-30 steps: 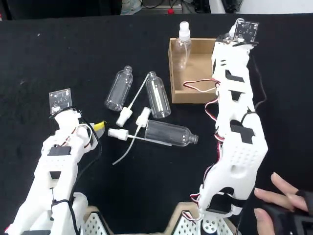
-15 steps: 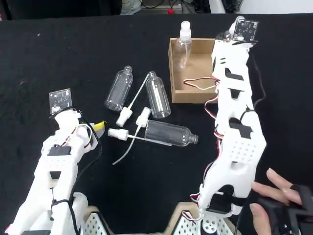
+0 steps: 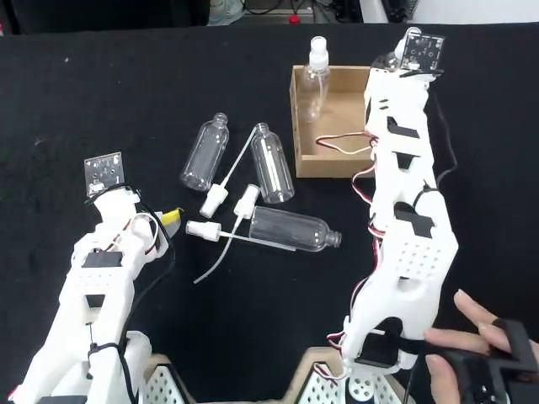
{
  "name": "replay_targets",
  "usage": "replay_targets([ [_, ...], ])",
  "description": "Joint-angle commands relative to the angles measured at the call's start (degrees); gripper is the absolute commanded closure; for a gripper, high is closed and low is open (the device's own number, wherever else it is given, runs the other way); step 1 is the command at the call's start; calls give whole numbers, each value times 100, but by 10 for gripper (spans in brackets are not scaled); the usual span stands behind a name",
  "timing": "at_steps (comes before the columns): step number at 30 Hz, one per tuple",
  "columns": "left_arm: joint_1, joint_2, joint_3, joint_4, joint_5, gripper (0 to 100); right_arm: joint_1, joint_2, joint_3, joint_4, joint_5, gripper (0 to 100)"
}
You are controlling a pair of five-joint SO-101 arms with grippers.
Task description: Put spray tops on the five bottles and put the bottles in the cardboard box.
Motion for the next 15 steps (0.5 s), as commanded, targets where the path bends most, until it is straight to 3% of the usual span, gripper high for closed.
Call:
replay_targets([
  [1,66,-62,-40,-132,-35,711,-97,-110,-347,220,-18,845],
  [7,66,-62,-40,-132,-35,711,-193,-110,-338,255,-18,841],
  [13,66,-62,-40,-132,-35,711,-299,-110,-303,299,-26,687],
  [15,66,-62,-40,-132,-35,711,-299,-110,-347,492,-26,677],
])
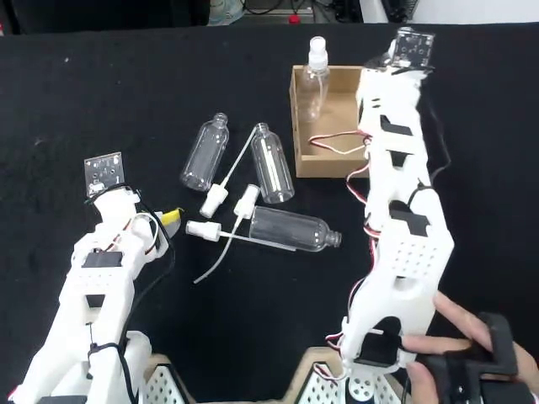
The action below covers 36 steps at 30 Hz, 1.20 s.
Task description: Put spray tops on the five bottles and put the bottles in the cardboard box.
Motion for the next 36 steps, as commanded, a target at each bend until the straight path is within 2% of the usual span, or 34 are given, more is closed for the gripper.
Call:
replay_targets([
  [1,66,-62,-40,-132,-35,711,-105,-119,-268,246,-26,678],
  [13,66,-62,-40,-132,-35,711,-97,-224,-330,290,-26,676],
  [22,66,-62,-40,-132,-35,711,-79,-611,-277,791,-53,674],
  [24,66,-62,-40,-132,-35,711,-79,-620,-277,844,-53,649],
  [29,66,-62,-40,-132,-35,711,-105,-637,-303,1257,-53,501],
  [36,66,-62,-40,-132,-35,711,-123,-725,-277,1371,-53,518],
])
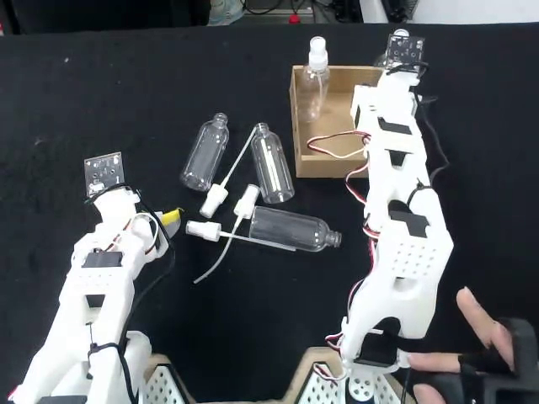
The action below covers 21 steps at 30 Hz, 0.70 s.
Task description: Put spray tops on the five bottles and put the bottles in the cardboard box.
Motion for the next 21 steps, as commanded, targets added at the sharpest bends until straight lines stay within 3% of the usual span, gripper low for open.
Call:
replay_targets([
  [1,66,-62,-40,-132,-35,711,-114,-725,-259,44,-53,517],
  [10,66,-62,-40,-132,-35,711,-141,-1789,637,26,-53,517],
  [21,66,-62,-40,-132,-35,711,-105,-3925,2870,53,-53,518],
])
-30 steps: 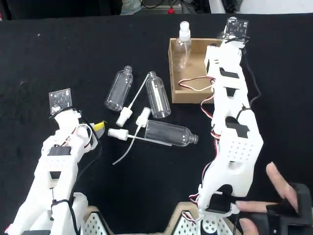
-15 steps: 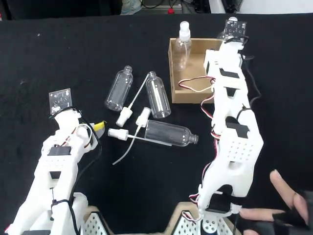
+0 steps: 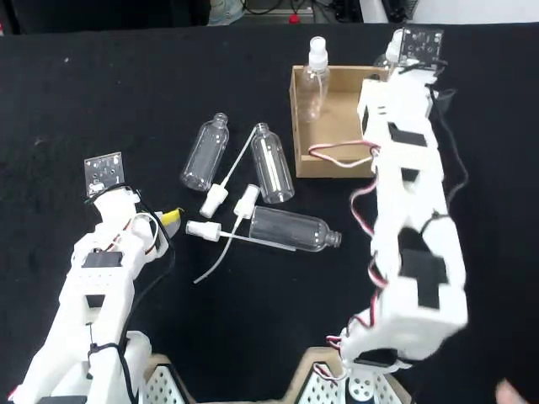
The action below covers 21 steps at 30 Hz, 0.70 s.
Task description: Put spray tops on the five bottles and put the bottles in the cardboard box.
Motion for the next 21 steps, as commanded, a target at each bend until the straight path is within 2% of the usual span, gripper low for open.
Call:
replay_targets([
  [1,66,-62,-40,-132,-35,711,-97,-1253,708,62,-53,518],
  [3,66,-62,-40,-132,-35,711,-105,-1833,1174,396,-53,533],
  [9,66,-62,-40,-132,-44,711,-97,-3688,1692,2189,-18,717],
  [12,66,-62,-40,-132,-44,711,-185,-4435,1815,3007,-18,726],
  [17,66,-62,-40,-132,-44,711,-791,-5314,1974,4466,-9,727],
  [21,40,-62,-40,-141,-44,711,-1398,-5437,2123,5002,158,729],
])
